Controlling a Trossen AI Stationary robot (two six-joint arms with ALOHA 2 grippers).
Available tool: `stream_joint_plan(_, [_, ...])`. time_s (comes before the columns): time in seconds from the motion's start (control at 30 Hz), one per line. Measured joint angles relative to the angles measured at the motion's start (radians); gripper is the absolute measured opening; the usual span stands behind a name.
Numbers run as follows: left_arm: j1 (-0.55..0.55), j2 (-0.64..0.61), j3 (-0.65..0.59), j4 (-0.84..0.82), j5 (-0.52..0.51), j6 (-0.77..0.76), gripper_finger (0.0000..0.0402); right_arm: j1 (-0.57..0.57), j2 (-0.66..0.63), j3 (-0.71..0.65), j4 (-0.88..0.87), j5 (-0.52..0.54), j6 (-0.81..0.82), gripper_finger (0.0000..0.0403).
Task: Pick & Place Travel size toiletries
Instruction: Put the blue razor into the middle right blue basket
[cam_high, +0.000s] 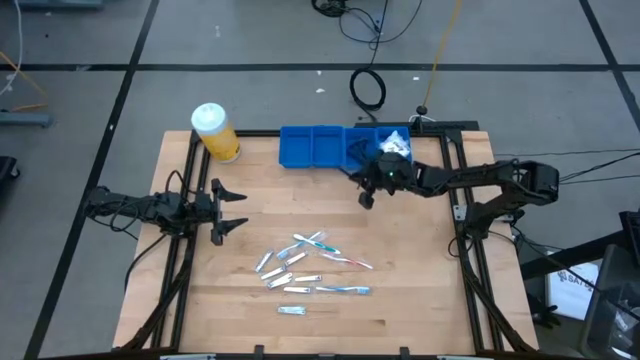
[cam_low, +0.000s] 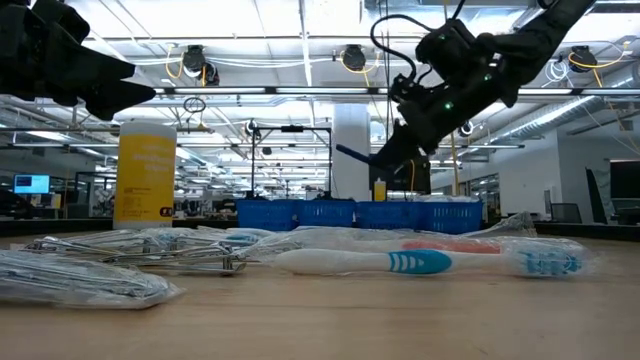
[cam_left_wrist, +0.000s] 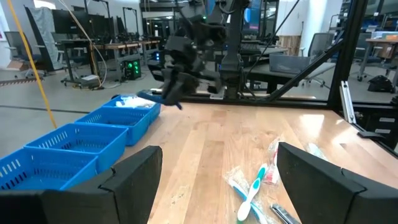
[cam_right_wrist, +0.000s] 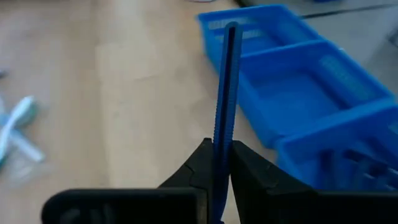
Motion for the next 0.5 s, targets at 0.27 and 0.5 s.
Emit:
stream_joint_plan(0.27, [0.000, 0.000, 0.000, 0.000, 0.000, 0.000, 0.0310, -0.129, 0.000, 0.000, 0.054, 0.048, 0.075, 0.0024])
stream_joint_plan(0.5, [0.000, 0.000, 0.000, 0.000, 0.000, 0.000, 0.0310, -0.249, 0.005, 0.000, 0.063, 0.046, 0.103, 0.0024])
